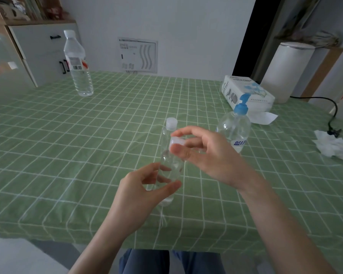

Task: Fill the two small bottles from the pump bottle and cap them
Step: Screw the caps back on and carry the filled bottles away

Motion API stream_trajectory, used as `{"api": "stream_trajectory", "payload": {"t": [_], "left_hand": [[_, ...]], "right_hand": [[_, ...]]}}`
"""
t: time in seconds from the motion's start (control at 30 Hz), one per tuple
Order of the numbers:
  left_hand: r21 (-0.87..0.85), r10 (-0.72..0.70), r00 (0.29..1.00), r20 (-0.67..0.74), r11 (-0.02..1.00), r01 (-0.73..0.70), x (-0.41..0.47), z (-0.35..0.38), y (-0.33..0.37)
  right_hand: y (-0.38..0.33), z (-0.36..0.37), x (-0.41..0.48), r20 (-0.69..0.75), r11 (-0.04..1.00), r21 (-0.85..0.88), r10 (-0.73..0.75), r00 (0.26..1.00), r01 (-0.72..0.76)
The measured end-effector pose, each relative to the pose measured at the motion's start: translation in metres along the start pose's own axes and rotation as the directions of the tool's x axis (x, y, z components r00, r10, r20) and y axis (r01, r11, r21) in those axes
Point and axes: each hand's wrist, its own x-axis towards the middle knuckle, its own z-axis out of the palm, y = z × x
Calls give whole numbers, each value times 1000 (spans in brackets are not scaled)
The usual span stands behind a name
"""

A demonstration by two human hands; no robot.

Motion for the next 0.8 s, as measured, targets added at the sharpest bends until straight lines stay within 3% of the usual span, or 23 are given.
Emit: {"api": "stream_trajectory", "payload": {"t": [0.1, 0.23, 0.37, 0.53, 0.7, 0.8], "left_hand": [[-1, -1, 1000, -14, 1000, 1, 1, -1, 0], [-18, -10, 1000, 10, 1000, 10, 0, 1, -2], [-34, -12, 1000, 18, 999, 13, 0, 0, -4], [-36, -1, 1000, 15, 999, 2, -1, 2, -3], [-39, 6, 1000, 8, 999, -5, -2, 1, -2], [-25, 15, 1000, 5, 1000, -15, -2, 2, -2]], "right_hand": [[1, 0, 0, 7, 995, 95, -44, 999, 43], [3, 5, 4, -92, 999, 24, -32, 995, 34], [4, 2, 0, 37, 990, 140, -30, 999, 24], [7, 6, 4, -96, 993, 114, -31, 995, 42], [6, -1, -2, 53, 971, 238, -29, 998, 16], [6, 1, -3, 6, 969, 244, -45, 999, 43]]}}
